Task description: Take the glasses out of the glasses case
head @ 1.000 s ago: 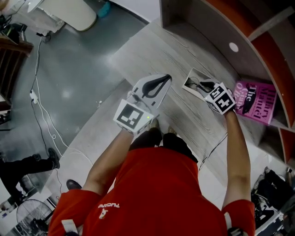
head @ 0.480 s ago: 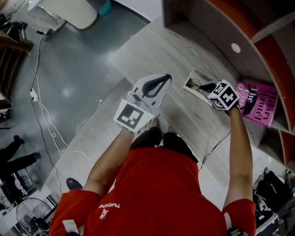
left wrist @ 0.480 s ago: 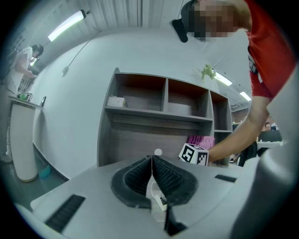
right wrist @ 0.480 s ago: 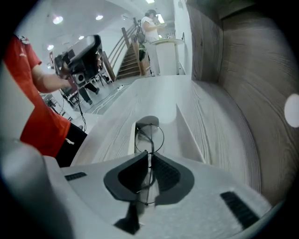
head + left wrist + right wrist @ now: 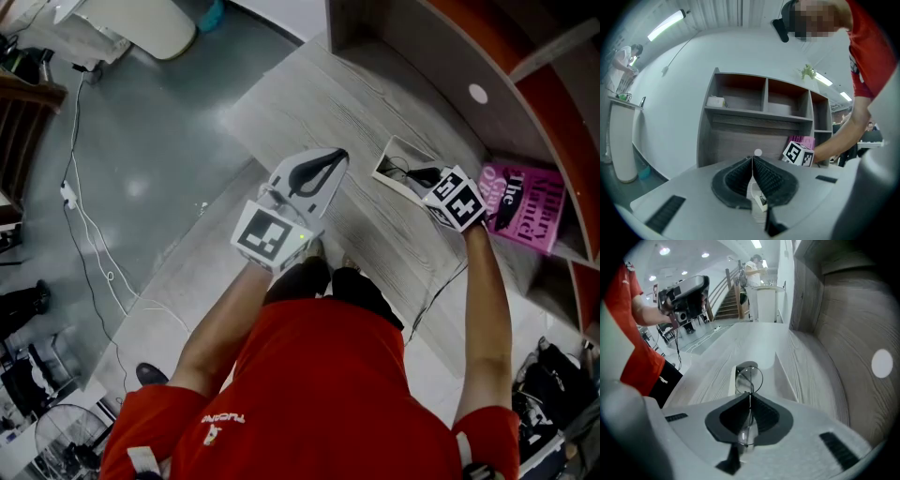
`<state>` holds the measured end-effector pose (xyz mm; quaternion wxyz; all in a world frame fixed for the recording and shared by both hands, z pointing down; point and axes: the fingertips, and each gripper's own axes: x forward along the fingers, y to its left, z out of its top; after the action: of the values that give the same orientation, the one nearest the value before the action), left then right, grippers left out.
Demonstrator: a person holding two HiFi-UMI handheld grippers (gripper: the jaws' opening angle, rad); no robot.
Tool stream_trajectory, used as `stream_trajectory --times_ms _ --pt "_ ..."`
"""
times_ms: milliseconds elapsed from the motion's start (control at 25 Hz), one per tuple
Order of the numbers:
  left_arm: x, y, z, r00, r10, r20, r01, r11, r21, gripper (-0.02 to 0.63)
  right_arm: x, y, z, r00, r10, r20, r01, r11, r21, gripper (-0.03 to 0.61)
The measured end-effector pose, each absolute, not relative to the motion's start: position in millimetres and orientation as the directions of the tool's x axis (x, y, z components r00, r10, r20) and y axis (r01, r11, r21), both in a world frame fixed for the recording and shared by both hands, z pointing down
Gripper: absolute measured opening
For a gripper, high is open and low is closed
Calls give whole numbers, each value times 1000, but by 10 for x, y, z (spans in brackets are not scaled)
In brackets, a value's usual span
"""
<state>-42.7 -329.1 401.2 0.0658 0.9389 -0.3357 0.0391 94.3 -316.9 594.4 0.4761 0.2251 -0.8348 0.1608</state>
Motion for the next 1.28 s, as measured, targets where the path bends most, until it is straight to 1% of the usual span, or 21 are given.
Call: stream_trajectory --times_ms 440,680,800,960,1120,1280 --pt "-382 -3241 3975 782 -615 100 -623 -776 98 14 967 -3236 5624 -394 -388 833 -558 821 119 19" --pt "-344 -3190 3941 792 -603 97 -611 -786 92 14 979 -3258 5266 -399 -494 773 -592 782 195 19" --pt "-314 -3161 3909 797 -598 91 -604 -792 83 14 955 -3252 5010 -416 -562 715 -623 748 226 20" --pt "-261 -3103 3815 805 -588 78 -592 -802 73 14 909 -3188 4543 -450 -661 600 -684 687 245 20" --pt "-215 -3036 3730 816 -574 68 -578 -813 70 14 850 -3058 4055 -485 -739 468 -741 631 229 20" --pt "-197 -2963 3616 822 -568 46 -570 -819 64 14 756 -2853 3697 -501 -777 380 -783 595 183 20"
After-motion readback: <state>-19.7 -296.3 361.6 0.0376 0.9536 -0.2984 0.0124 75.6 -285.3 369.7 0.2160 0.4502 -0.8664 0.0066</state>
